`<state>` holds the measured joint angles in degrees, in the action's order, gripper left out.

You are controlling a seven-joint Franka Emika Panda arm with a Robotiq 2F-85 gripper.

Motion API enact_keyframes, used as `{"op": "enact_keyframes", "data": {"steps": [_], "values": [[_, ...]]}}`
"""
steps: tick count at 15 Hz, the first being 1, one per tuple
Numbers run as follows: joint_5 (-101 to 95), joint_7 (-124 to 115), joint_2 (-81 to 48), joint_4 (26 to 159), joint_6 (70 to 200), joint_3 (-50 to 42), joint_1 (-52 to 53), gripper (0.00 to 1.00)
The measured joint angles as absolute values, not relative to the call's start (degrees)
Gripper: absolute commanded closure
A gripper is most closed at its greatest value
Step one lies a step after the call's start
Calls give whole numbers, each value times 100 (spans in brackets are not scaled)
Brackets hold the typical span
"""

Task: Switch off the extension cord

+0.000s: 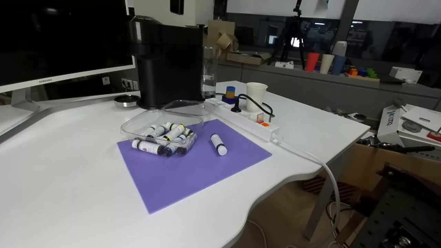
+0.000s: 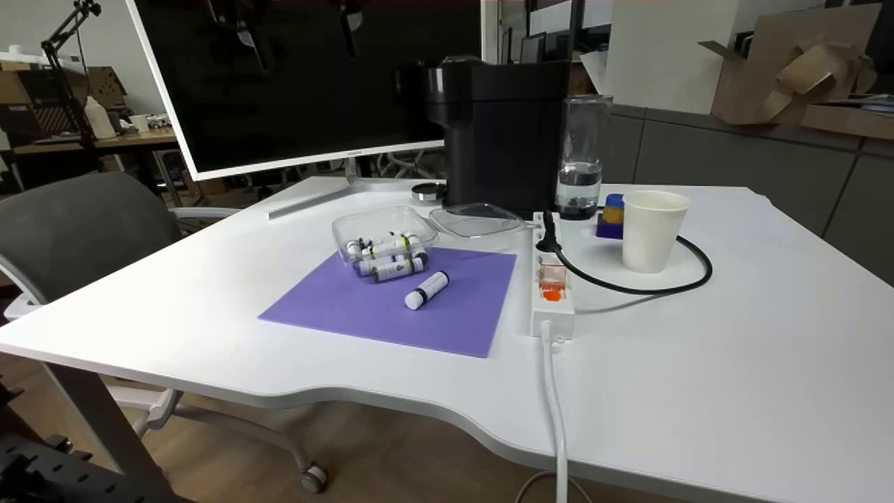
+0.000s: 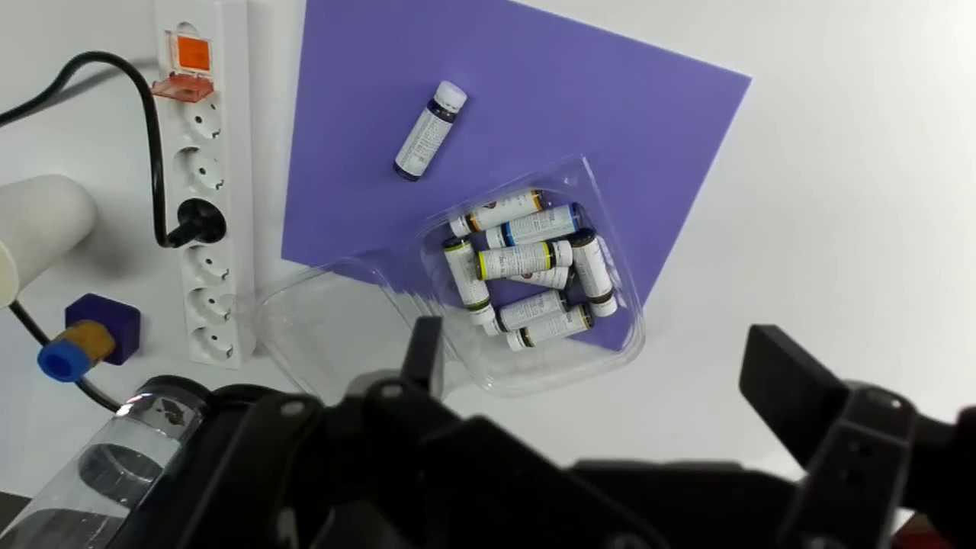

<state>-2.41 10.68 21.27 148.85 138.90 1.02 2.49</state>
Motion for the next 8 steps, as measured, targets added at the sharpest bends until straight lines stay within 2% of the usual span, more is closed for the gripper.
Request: {"op": "enact_keyframes", "data": {"steps": [8], "values": [[-411,1103,1994,15046,14337,-285,-282,0]]}}
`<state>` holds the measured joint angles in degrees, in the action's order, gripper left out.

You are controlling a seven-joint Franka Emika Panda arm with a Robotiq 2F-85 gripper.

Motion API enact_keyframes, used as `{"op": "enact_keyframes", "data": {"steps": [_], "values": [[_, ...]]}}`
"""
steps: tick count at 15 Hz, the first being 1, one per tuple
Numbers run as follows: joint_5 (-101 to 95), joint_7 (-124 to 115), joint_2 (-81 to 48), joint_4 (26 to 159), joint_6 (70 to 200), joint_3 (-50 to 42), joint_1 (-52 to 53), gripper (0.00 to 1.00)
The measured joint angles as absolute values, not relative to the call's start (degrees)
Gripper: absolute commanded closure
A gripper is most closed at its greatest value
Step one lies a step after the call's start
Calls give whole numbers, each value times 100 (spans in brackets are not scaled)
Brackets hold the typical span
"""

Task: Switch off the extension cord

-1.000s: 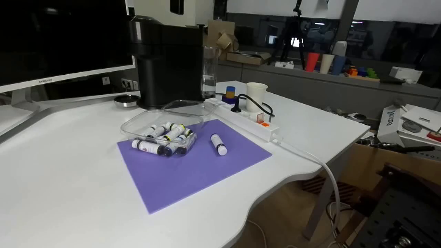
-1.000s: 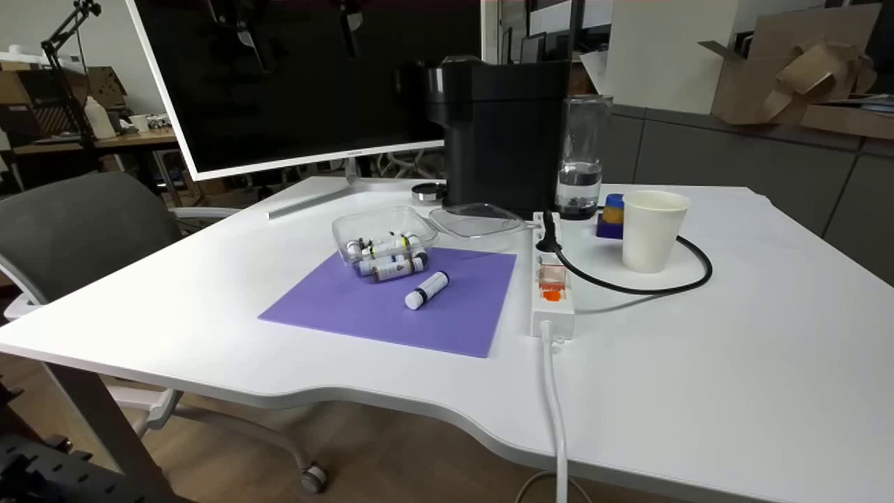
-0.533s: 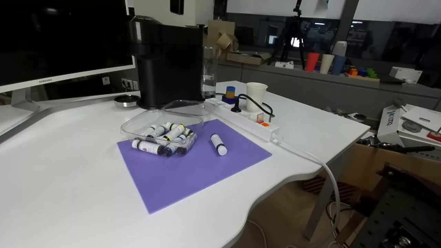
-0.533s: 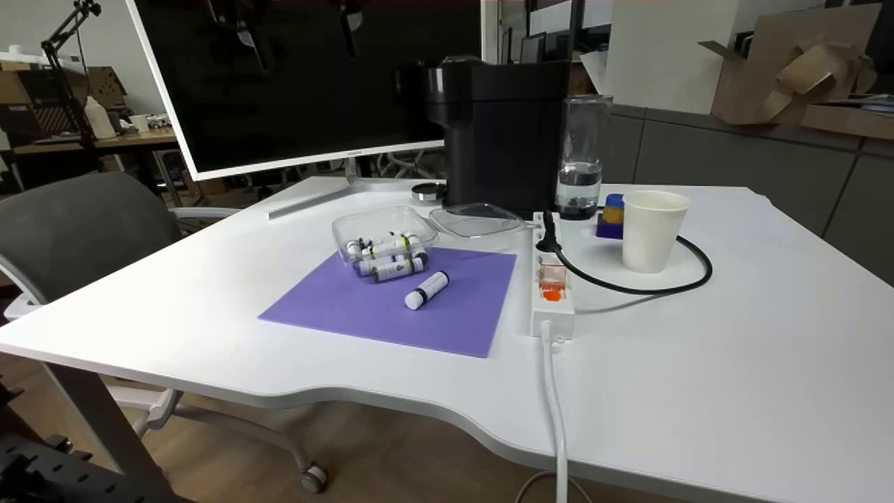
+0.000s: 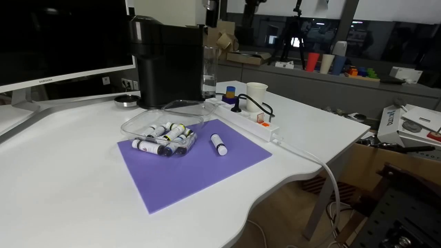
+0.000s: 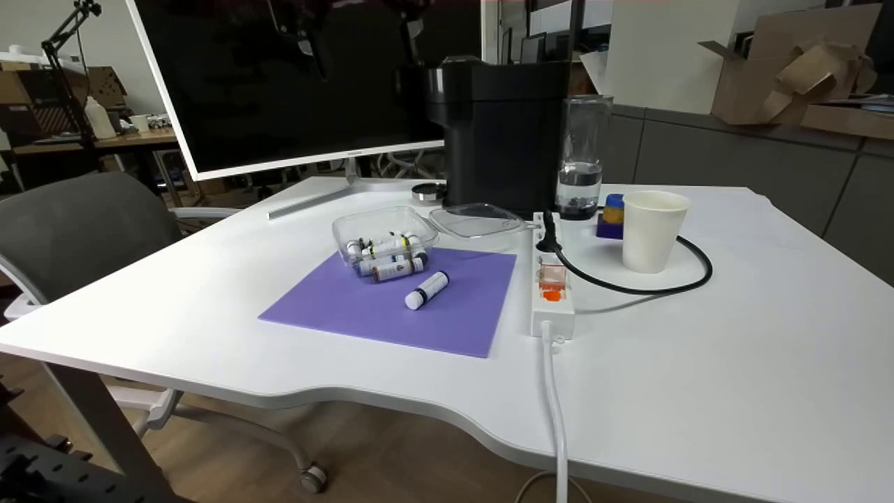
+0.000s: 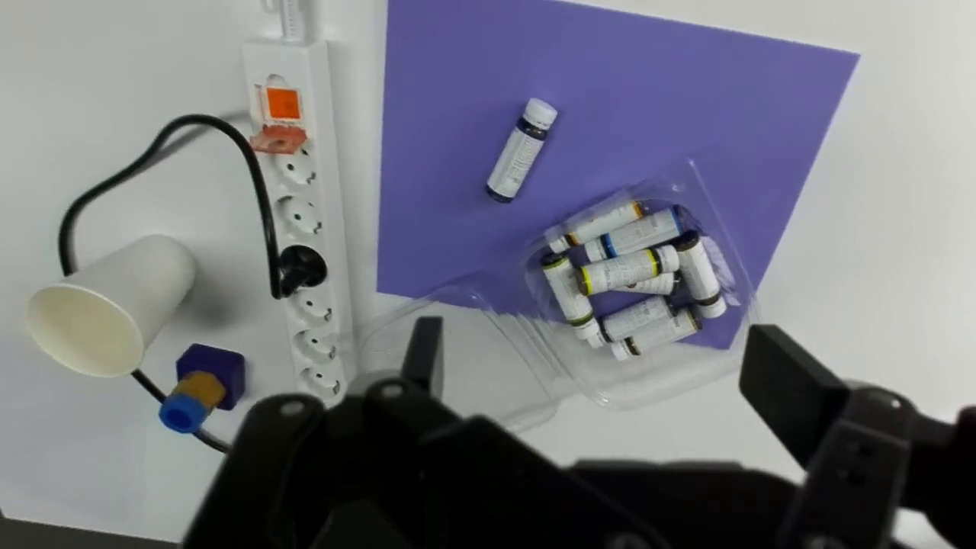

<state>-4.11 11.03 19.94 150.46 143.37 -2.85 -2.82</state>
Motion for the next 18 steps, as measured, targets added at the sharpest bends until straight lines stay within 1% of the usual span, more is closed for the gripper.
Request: {"op": "enact_keyframes", "data": {"steps": [3,4,5,10,14,15,16,18], "values": [[-458,1248,1728,15052,14560,-648,-581,0],[-454,1311,1612,15049,14653,-772,-651,16],[-449,1385,1483,15037,14750,-891,-711,25],[-181,1958,649,14835,15262,-1340,-817,62],[379,2623,-142,14529,15534,-1401,-865,89],[526,2882,-333,14426,15559,-1382,-895,95],[639,3137,-502,14320,15564,-1345,-944,99],[774,3667,-822,14097,15562,-1207,-1106,100]]}}
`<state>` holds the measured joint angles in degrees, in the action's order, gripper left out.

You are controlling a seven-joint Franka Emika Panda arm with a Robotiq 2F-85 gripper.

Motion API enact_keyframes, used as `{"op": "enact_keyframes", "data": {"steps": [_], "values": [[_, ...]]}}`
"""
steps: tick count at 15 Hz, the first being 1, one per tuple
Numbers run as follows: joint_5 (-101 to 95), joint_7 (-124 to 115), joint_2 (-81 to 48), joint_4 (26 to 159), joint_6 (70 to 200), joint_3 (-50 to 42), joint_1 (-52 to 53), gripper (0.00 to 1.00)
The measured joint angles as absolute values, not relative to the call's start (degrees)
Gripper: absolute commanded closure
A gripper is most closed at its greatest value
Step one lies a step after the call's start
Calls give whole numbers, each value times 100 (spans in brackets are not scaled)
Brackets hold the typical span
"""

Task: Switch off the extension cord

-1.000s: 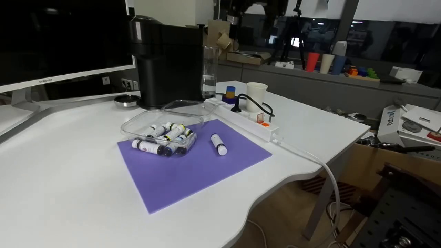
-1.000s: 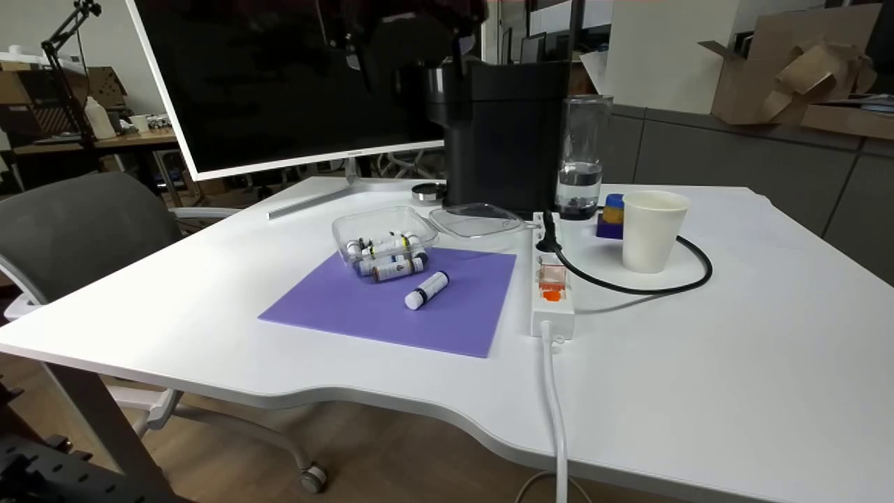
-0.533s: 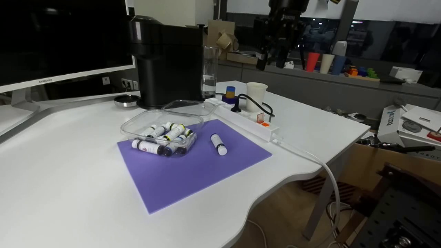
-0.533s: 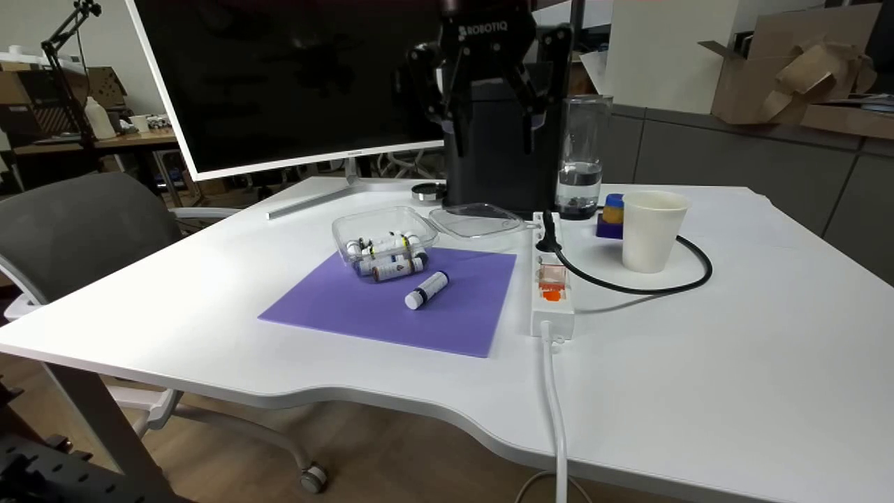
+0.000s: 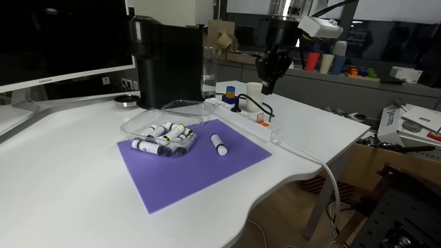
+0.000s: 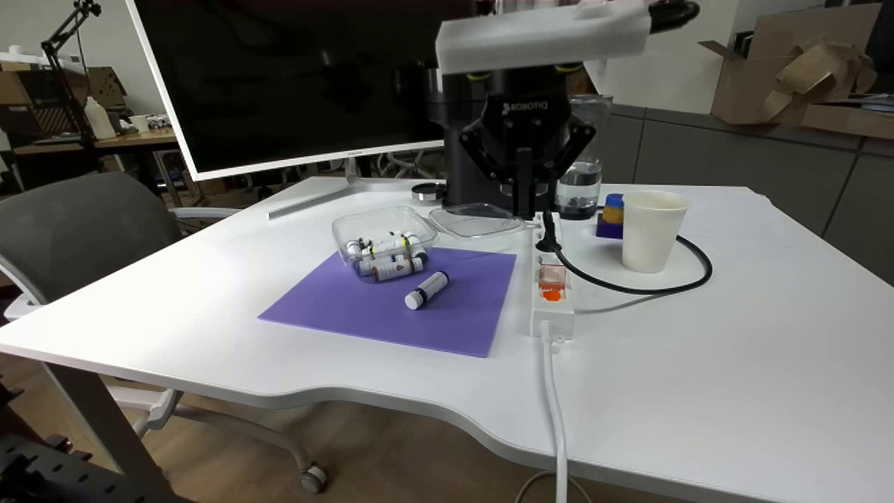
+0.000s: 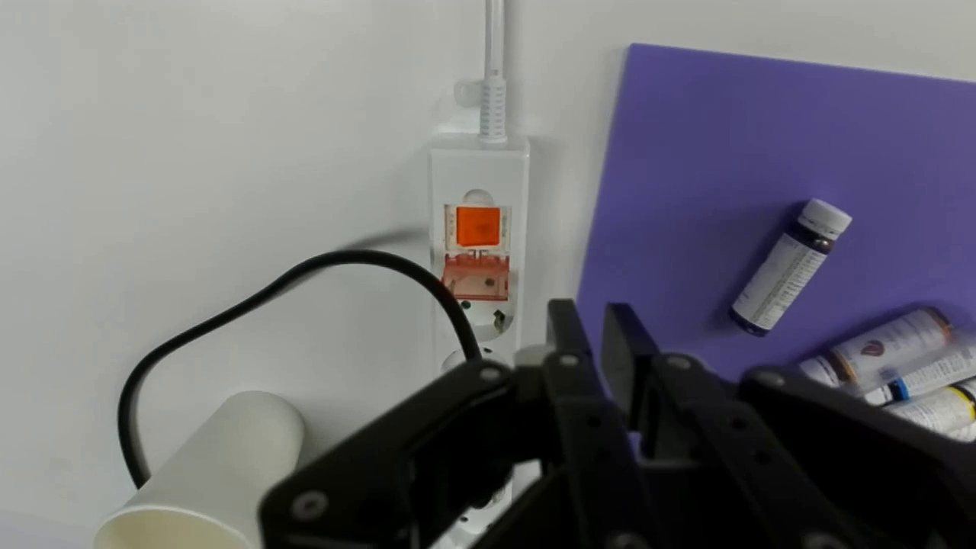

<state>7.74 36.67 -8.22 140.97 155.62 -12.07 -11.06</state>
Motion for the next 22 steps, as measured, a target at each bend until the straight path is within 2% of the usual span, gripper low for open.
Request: {"op": "enact_keyframes", "data": {"steps": [6,13,22], "values": [[1010,4793,-1540,13525,15305,-709,-1675,100],[1006,4813,-1439,13455,15085,-649,-1765,100],[988,4636,-1794,13689,15898,-662,-1783,100]]}}
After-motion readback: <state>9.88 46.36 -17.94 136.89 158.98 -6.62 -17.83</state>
